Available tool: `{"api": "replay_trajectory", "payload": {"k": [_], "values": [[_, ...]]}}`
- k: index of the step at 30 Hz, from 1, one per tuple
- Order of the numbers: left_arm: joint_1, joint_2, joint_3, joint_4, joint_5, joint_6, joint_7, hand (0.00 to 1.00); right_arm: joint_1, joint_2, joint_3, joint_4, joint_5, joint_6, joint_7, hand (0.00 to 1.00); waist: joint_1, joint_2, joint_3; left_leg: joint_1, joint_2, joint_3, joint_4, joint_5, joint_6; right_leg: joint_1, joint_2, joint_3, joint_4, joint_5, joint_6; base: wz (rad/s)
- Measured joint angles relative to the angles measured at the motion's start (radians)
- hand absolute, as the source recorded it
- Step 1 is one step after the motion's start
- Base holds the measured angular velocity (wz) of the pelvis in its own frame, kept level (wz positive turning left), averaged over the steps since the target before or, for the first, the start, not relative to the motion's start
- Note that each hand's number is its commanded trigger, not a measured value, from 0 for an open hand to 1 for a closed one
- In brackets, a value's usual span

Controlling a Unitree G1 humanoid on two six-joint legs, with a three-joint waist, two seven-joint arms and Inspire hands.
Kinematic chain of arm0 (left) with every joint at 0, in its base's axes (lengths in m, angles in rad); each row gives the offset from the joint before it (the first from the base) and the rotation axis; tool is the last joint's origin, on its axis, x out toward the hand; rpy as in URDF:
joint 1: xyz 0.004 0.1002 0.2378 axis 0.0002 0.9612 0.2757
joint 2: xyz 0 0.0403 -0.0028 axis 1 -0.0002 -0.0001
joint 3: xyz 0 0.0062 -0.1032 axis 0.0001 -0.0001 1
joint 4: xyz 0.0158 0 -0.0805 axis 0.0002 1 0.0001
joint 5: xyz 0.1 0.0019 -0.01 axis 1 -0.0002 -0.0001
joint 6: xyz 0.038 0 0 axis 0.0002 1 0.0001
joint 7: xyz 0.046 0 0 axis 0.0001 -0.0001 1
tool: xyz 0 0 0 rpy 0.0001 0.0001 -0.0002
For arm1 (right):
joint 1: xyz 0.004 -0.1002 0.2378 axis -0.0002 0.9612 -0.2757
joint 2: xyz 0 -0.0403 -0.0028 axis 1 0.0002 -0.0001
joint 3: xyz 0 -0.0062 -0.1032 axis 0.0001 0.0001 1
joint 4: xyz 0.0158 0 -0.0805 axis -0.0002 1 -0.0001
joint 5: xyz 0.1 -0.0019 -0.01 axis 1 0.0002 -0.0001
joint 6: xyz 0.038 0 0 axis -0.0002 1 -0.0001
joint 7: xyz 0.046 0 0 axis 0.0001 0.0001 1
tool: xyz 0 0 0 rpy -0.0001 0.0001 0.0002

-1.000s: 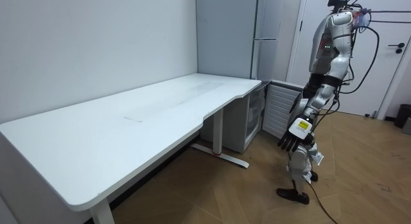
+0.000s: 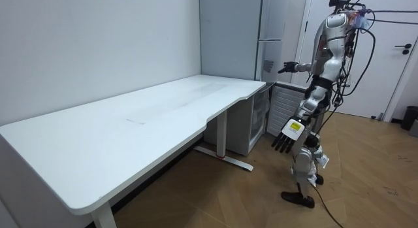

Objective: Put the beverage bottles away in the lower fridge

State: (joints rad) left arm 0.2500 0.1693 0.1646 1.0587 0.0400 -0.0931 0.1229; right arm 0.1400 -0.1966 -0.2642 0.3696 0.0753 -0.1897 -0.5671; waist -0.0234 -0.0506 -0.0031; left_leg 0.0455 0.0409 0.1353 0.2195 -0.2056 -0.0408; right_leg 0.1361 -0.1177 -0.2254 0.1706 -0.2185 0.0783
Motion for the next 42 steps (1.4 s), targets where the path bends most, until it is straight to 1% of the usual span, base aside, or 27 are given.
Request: {"api": "replay_trajectory", "payload": {"k": [1,4,7,9,11,13,15,19,21,24,25,27,28,30,33,35,36,37,38,41,42], "values": [[-0.001,-0.001,-0.001,0.000,0.001,0.000,0.000,0.00,0.000,0.000,-0.002,-0.010,-0.006,0.000,-0.012,0.00,-0.003,-0.006,-0.0007,0.000,0.000,0.001,-0.001,0.000,0.000,0.000,0.000,0.000,0.000,0.000,0.000,0.00],[0.006,-0.002,-0.002,-0.003,0.012,0.001,-0.004,0.00,0.000,0.000,-0.022,-0.039,-0.004,0.000,-0.042,0.00,-0.012,-0.006,-0.0009,0.003,0.000,0.003,-0.006,0.000,0.000,-0.001,0.000,0.002,0.000,0.001,0.001,0.00],[0.024,-0.002,-0.002,-0.036,0.014,0.009,-0.005,0.00,0.001,0.000,-0.065,-0.044,-0.001,0.000,-0.073,0.00,-0.022,0.000,-0.0014,0.004,0.000,0.003,-0.008,0.000,0.000,-0.002,0.000,0.003,-0.001,0.001,0.001,0.00],[0.032,-0.002,-0.002,-0.050,0.014,0.013,-0.006,0.00,0.001,0.000,-0.085,-0.044,-0.001,0.000,-0.098,0.00,-0.026,0.009,-0.0044,0.004,0.000,0.005,-0.013,0.000,0.000,-0.005,0.000,0.004,0.000,0.001,0.001,-0.05],[0.042,-0.002,-0.002,-0.067,0.014,0.022,-0.009,0.00,0.003,0.000,-0.102,-0.044,0.000,0.000,-0.122,0.00,-0.031,0.011,-0.0064,0.010,0.000,0.011,-0.017,0.000,0.000,-0.006,0.000,0.011,0.001,0.001,0.001,-0.10],[0.052,-0.002,0.000,-0.072,0.014,0.022,-0.008,0.00,0.003,-0.001,-0.113,-0.045,0.008,0.000,-0.136,0.00,-0.031,0.015,-0.0078,0.018,0.000,0.018,-0.022,0.000,0.000,-0.004,0.000,0.018,0.001,0.001,0.001,-0.10],[0.055,-0.002,0.007,-0.082,0.014,0.022,-0.008,0.00,0.003,-0.003,-0.113,-0.044,0.034,0.002,-0.143,0.00,-0.037,0.012,-0.0067,0.018,0.000,0.018,-0.022,0.001,0.000,-0.004,0.000,0.019,0.001,0.001,0.001,-0.02],[0.055,-0.003,0.012,-0.089,0.019,0.023,-0.008,0.00,0.002,-0.004,-0.122,-0.044,0.070,0.006,-0.154,0.00,-0.050,-0.003,-0.0048,0.019,0.000,0.019,-0.023,0.000,0.000,-0.004,0.000,0.021,0.001,0.001,0.001,0.00],[0.053,-0.003,0.028,-0.092,0.020,0.024,-0.009,0.00,-0.002,-0.004,-0.150,-0.040,0.073,0.009,-0.157,0.00,-0.054,-0.010,-0.0029,0.017,0.000,0.020,-0.023,0.000,0.000,-0.007,-0.001,0.022,0.002,0.001,0.001,0.00],[0.051,-0.001,0.031,-0.097,0.023,0.043,-0.009,0.00,-0.002,-0.009,-0.199,-0.036,0.076,0.018,-0.177,0.00,-0.055,-0.014,0.0000,0.017,0.000,0.026,-0.023,0.000,0.000,-0.009,-0.001,0.027,0.002,0.001,0.002,-0.04],[0.046,-0.001,0.031,-0.097,0.044,0.050,-0.011,0.00,-0.002,-0.016,-0.210,-0.024,0.081,0.018,-0.178,0.00,-0.058,-0.015,0.0012,0.017,0.000,0.027,-0.023,0.000,0.000,-0.010,-0.001,0.028,0.002,0.001,0.002,0.00],[0.043,-0.001,0.032,-0.097,0.070,0.053,-0.022,0.00,-0.003,-0.029,-0.233,-0.003,0.089,0.032,-0.170,0.00,-0.059,-0.016,0.0021,0.016,0.000,0.027,-0.023,0.000,0.000,-0.013,-0.002,0.028,0.003,0.001,0.002,0.00],[0.037,-0.001,0.032,-0.097,0.083,0.056,-0.026,0.00,-0.004,-0.043,-0.242,0.013,0.104,0.042,-0.170,0.00,-0.060,-0.016,0.0025,0.015,0.000,0.029,-0.023,0.000,0.000,-0.016,-0.002,0.030,0.005,0.001,0.002,-0.05],[0.035,-0.001,0.032,-0.097,0.086,0.068,-0.032,0.00,-0.005,-0.052,-0.264,0.012,0.124,0.060,-0.159,0.00,-0.061,-0.014,0.0028,0.009,0.001,0.034,-0.023,0.001,0.001,-0.034,-0.003,0.036,0.021,0.001,0.002,-0.11],[0.038,0.011,0.032,-0.097,0.086,0.084,-0.056,0.00,-0.024,-0.074,-0.272,0.013,0.151,0.082,-0.135,0.00,-0.057,-0.015,0.0045,0.010,0.002,0.060,-0.021,0.001,0.002,-0.062,-0.007,0.062,0.054,0.001,0.002,-0.28],[0.029,0.026,0.033,-0.100,0.089,0.096,-0.069,0.00,-0.051,-0.087,-0.272,0.018,0.173,0.086,-0.127,0.00,-0.054,-0.020,0.0100,0.010,0.000,0.082,-0.013,-0.002,0.007,-0.081,-0.016,0.060,0.077,0.000,0.003,-0.27],[0.029,0.028,0.033,-0.106,0.093,0.098,-0.071,0.00,-0.059,-0.090,-0.272,0.023,0.173,0.086,-0.127,0.00,-0.054,-0.022,0.0111,0.008,-0.001,0.086,-0.010,-0.005,0.011,-0.086,-0.018,0.060,0.081,0.000,0.004,-0.19],[0.025,0.034,0.033,-0.127,0.096,0.101,-0.074,0.00,-0.074,-0.098,-0.266,0.048,0.184,0.086,-0.123,0.00,-0.053,-0.028,0.0180,0.005,-0.001,0.092,0.003,-0.010,0.018,-0.088,-0.021,0.062,0.088,-0.002,0.007,-0.20],[0.021,0.038,0.035,-0.146,0.096,0.102,-0.074,0.00,-0.083,-0.103,-0.264,0.076,0.199,0.090,-0.110,0.00,-0.045,-0.034,0.0157,0.001,-0.001,0.103,0.009,-0.018,0.022,-0.097,-0.021,0.075,0.089,-0.004,0.011,-0.25],[0.018,0.038,0.049,-0.173,0.096,0.110,-0.076,0.00,-0.093,-0.107,-0.258,0.099,0.231,0.106,-0.106,0.00,-0.023,-0.035,0.0153,-0.014,-0.001,0.131,0.017,-0.029,0.029,-0.121,-0.023,0.105,0.106,-0.006,0.017,-0.27],[0.018,0.039,0.052,-0.173,0.096,0.111,-0.076,0.00,-0.095,-0.107,-0.258,0.103,0.234,0.107,-0.106,0.00,-0.023,-0.035,0.0147,-0.012,-0.001,0.135,0.017,-0.030,0.030,-0.123,-0.023,0.110,0.106,-0.005,0.018,-0.19]]}}
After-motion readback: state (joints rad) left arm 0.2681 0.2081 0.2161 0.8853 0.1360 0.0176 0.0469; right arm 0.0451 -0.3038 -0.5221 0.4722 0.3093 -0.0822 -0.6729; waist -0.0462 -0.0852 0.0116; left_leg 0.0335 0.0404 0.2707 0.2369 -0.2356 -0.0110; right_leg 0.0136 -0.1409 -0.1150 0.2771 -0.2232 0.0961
